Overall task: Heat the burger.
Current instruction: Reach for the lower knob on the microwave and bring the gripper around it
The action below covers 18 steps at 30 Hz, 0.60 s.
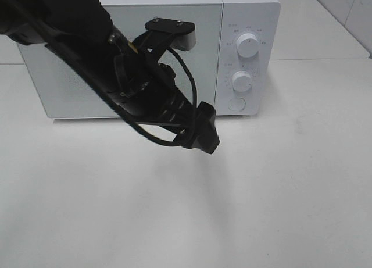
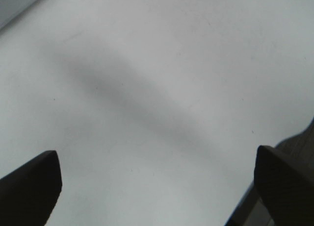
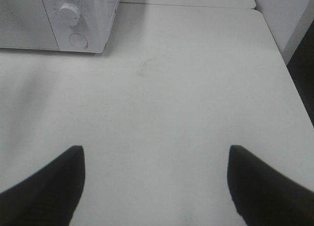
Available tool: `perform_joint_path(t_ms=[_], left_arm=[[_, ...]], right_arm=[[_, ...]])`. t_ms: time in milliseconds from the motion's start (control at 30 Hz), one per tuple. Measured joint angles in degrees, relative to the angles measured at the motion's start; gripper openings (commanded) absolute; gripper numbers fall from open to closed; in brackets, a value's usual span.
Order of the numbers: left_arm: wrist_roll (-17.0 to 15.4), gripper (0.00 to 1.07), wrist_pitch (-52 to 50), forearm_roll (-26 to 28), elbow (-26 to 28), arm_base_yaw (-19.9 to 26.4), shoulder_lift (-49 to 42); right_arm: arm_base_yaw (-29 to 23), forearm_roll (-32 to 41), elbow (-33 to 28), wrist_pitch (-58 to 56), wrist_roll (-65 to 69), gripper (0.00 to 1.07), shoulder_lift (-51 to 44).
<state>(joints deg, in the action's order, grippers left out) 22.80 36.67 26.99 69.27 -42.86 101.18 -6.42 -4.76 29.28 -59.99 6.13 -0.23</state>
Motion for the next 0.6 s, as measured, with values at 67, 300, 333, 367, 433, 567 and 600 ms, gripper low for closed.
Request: perform_joint_path(t_ms=[67,300,333,367,433,567,600], left_arm=[[-0.7,1.02,4.4,-2.2,0.0,0.0,-2.3],[-7.4,1.01,10.7,-7.6,0.1,2.9,-5.3],[-9.3,1.01,12.7,-9.1,0.1,5.0,-5.6],[-9.9,1.01,13.6,-9.5,0.1,6.4,-5.6],[-10.4,1.01,16.2,-9.9,0.1,8.9,-5.6],[-10.7,1.01,19.8,-10.2,0.1,13.1,-5.6],[-10.7,1.01,19.8,-10.2,0.1,13.1,-5.6]], right_arm=[[0.0,0.0,0.0,0.0,0.0,0.76,0.0],[0.0,0.0,0.0,0.0,0.0,0.76,0.0],[0.0,0.0,0.0,0.0,0.0,0.76,0.0],[0.0,0.0,0.0,0.0,0.0,0.76,0.0],[0.0,0.0,0.0,0.0,0.0,0.76,0.0],[0.0,0.0,0.0,0.0,0.0,0.76,0.0],[0.0,0.0,0.0,0.0,0.0,0.76,0.0]])
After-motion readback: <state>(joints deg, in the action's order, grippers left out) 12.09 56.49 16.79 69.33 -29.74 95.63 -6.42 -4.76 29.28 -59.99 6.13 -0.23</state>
